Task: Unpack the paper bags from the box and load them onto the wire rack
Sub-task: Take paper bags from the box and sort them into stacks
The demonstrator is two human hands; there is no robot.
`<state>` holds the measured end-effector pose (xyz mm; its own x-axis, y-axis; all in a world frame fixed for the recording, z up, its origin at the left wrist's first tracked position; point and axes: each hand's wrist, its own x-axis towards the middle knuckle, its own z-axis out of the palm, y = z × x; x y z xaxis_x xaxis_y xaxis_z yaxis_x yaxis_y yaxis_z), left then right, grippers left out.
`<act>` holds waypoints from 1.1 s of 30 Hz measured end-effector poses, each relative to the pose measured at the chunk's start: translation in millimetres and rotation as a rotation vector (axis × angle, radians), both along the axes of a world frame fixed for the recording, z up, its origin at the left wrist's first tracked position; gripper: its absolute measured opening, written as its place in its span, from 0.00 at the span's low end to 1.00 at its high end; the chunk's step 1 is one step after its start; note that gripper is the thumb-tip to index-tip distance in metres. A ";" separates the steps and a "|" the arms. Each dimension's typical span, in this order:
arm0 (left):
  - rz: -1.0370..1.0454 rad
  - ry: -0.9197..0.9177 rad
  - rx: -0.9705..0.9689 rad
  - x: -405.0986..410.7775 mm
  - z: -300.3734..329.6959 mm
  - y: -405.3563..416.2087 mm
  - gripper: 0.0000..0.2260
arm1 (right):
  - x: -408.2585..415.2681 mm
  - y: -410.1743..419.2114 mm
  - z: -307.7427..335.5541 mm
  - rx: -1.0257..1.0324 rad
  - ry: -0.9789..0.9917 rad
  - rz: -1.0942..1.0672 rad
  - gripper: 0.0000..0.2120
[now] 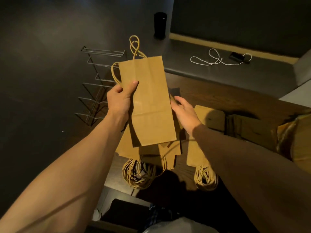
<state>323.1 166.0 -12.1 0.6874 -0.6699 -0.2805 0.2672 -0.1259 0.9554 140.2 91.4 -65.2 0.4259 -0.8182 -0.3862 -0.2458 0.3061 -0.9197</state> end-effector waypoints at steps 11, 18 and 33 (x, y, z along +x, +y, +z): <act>-0.118 -0.620 0.415 -38.8 9.8 -40.6 0.33 | -29.9 -18.3 37.7 0.091 -0.009 0.043 0.13; -0.684 -0.091 0.174 -100.1 12.0 -48.9 0.19 | -44.1 -8.4 64.5 0.165 0.082 0.317 0.17; -0.685 -0.014 0.324 -128.7 -11.0 -29.0 0.16 | -144.0 -31.1 26.2 0.141 -0.064 -0.300 0.16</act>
